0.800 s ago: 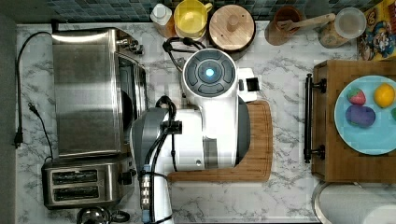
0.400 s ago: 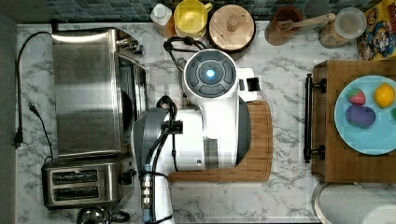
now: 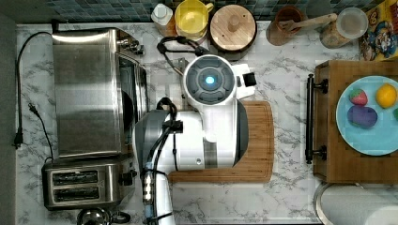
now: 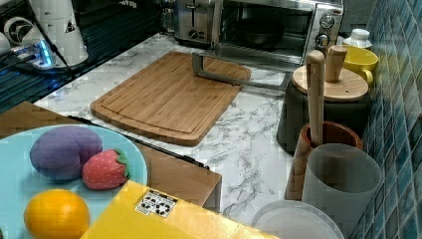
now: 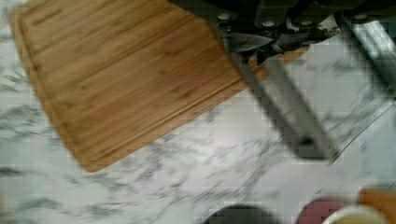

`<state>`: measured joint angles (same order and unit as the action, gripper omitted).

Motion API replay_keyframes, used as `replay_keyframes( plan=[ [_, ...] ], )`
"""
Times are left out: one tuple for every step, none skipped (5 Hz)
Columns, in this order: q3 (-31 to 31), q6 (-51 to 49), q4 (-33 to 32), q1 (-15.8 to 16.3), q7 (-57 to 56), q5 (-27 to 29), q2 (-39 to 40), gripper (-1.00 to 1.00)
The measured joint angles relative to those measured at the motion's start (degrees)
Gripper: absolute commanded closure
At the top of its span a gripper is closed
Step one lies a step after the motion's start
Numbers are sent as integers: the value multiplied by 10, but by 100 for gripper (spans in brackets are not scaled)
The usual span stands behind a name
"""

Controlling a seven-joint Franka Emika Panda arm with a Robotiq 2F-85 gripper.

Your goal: Close the oven.

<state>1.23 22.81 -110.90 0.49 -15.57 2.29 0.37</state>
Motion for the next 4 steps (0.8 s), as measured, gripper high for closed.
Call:
replay_keyframes(
  plan=[
    [-14, 0, -8, -6, -153, 87, 17, 100],
    [-33, 3, -9, -20, -261, 142, 46, 100],
    [-42, 4, -9, -46, -380, 245, 81, 100],
    [-44, 4, -9, -71, -459, 299, 118, 100]
  ],
)
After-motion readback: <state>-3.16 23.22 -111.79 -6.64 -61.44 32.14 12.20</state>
